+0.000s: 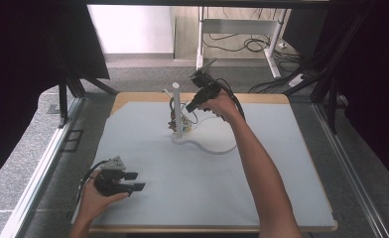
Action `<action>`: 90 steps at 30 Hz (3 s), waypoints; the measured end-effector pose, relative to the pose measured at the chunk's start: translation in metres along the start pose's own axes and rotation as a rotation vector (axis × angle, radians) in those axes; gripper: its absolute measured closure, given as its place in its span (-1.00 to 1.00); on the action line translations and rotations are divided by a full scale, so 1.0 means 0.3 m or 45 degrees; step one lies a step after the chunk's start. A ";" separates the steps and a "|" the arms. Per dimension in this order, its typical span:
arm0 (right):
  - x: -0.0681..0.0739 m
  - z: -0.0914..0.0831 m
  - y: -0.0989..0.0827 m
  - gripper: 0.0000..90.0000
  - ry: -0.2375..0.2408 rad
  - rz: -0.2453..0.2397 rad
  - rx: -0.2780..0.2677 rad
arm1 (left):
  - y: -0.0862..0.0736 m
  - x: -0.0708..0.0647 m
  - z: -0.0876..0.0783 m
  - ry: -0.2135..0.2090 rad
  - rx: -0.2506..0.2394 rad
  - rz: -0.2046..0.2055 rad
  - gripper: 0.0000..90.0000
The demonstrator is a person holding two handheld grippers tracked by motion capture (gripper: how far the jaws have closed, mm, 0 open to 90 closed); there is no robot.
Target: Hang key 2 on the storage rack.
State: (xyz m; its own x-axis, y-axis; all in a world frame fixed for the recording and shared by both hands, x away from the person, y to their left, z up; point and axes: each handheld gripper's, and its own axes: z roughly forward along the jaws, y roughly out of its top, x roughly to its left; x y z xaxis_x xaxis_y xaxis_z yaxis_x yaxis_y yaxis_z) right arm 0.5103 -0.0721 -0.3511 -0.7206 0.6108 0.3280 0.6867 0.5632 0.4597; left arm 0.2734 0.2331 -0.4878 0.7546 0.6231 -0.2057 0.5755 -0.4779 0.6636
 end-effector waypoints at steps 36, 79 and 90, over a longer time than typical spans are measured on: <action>0.050 -0.040 -0.134 0.09 -0.070 -0.090 -0.154 | 0.004 -0.005 0.000 0.030 -0.004 -0.002 0.02; -0.049 -0.059 -1.028 -0.01 -0.175 -0.074 -0.365 | 0.009 -0.040 0.003 0.069 0.002 0.011 -0.03; -0.069 -0.076 -1.071 -0.06 -0.274 -0.019 -0.462 | 0.012 -0.039 0.014 0.054 0.015 0.020 -0.05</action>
